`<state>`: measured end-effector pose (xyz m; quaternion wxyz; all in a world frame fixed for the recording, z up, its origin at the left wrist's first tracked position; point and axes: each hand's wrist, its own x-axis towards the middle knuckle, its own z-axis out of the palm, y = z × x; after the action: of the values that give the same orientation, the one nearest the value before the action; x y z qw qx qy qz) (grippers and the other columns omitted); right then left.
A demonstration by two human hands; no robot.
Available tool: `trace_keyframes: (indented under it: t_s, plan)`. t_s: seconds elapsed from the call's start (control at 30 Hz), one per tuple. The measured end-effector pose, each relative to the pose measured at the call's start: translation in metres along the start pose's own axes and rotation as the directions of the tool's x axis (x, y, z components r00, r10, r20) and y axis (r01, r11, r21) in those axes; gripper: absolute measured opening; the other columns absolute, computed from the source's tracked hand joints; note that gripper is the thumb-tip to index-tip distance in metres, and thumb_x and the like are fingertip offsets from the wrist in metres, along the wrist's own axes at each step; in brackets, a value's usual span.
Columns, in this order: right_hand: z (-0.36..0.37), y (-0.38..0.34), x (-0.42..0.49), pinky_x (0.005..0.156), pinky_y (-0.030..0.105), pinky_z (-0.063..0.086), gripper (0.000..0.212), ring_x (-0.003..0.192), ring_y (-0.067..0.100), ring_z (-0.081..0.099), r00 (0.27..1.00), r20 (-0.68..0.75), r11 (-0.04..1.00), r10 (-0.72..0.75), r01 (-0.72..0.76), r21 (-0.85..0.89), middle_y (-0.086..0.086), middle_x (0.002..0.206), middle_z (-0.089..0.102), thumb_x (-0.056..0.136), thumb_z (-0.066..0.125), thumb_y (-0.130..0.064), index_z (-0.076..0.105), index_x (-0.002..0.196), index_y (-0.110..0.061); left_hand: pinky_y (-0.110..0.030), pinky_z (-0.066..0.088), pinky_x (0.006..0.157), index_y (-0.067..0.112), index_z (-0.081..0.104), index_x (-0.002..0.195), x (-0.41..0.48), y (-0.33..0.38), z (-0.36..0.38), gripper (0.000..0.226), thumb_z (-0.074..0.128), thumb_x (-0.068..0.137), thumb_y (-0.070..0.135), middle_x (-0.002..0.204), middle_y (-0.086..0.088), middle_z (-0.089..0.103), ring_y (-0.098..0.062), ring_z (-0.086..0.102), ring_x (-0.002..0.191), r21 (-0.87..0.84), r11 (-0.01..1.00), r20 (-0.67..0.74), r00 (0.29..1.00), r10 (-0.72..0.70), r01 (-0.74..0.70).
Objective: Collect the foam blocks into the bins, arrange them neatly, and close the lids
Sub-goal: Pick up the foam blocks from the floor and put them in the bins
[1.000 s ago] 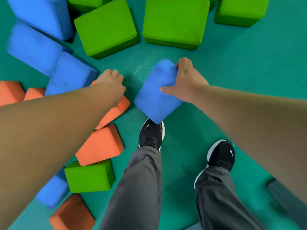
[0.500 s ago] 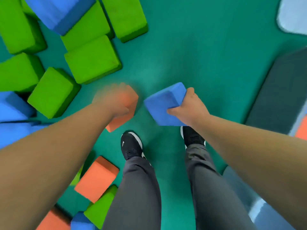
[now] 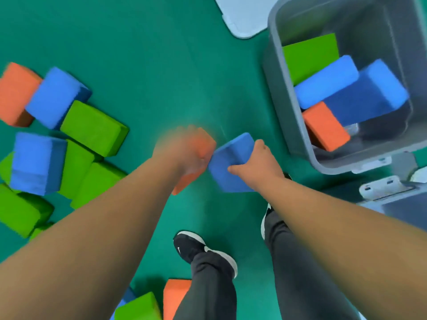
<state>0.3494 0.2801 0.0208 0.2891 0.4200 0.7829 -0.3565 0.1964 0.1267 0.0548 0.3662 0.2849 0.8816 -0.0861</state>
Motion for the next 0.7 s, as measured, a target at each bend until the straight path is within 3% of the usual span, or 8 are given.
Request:
trace_keyframes:
  t_s: [0.13,0.3,0.43,0.57,0.7]
  plan:
    - [-0.016,0.037,0.007,0.071,0.04,0.049,0.069,0.096,0.031,0.059,0.999,0.024,0.998,0.047,-0.048,0.043,0.002,0.116,0.051,0.069,0.084,-0.052,0.039,0.111,-0.019,-0.049,0.049,0.097,0.015,0.049,0.125,0.017,0.036,0.001,0.074,0.068,0.073,0.064,0.127,-0.015,0.058,-0.04,0.056,0.121,-0.04,0.995,0.009,0.996,-0.088,0.089]
    - [-0.058,0.057,0.013,0.074,0.042,0.05,0.071,0.1,0.032,0.059,0.995,0.07,0.997,0.065,-0.068,0.037,0.004,0.118,0.052,0.069,0.083,-0.05,0.038,0.113,-0.017,-0.047,0.051,0.094,0.017,0.051,0.122,0.024,0.074,-0.015,0.071,0.071,0.069,0.061,0.127,-0.013,0.059,-0.039,0.058,0.118,-0.093,0.987,0.069,0.99,-0.125,0.131]
    - [-0.102,0.047,0.014,0.081,0.043,0.053,0.075,0.106,0.031,0.059,0.992,0.125,0.999,0.021,-0.025,0.031,0.005,0.121,0.054,0.071,0.082,-0.054,0.039,0.119,-0.015,-0.046,0.052,0.094,0.018,0.052,0.123,0.026,0.097,-0.061,0.073,0.069,0.068,0.063,0.128,-0.012,0.06,-0.038,0.06,0.118,-0.039,0.991,0.083,0.989,-0.123,0.127]
    - [-0.162,0.031,0.011,0.082,0.04,0.047,0.081,0.109,0.028,0.058,0.997,0.078,0.99,-0.028,0.017,0.137,0.004,0.123,0.055,0.07,0.082,-0.058,0.042,0.125,-0.014,-0.048,0.051,0.094,0.016,0.052,0.122,0.023,0.129,-0.126,0.072,0.069,0.072,0.065,0.125,-0.014,0.06,-0.039,0.059,0.118,0.048,0.997,-0.012,0.998,-0.059,0.059]
    - [-0.227,0.029,0.018,0.077,0.042,0.049,0.073,0.095,0.024,0.06,0.995,-0.097,0.971,-0.036,0.058,0.233,-0.002,0.105,0.058,0.066,0.082,-0.063,0.044,0.111,-0.02,-0.048,0.048,0.089,0.017,0.053,0.117,0.02,0.175,-0.195,0.067,0.064,0.077,0.069,0.117,-0.015,0.059,-0.04,0.059,0.112,0.14,0.988,-0.196,0.976,0.09,-0.063]
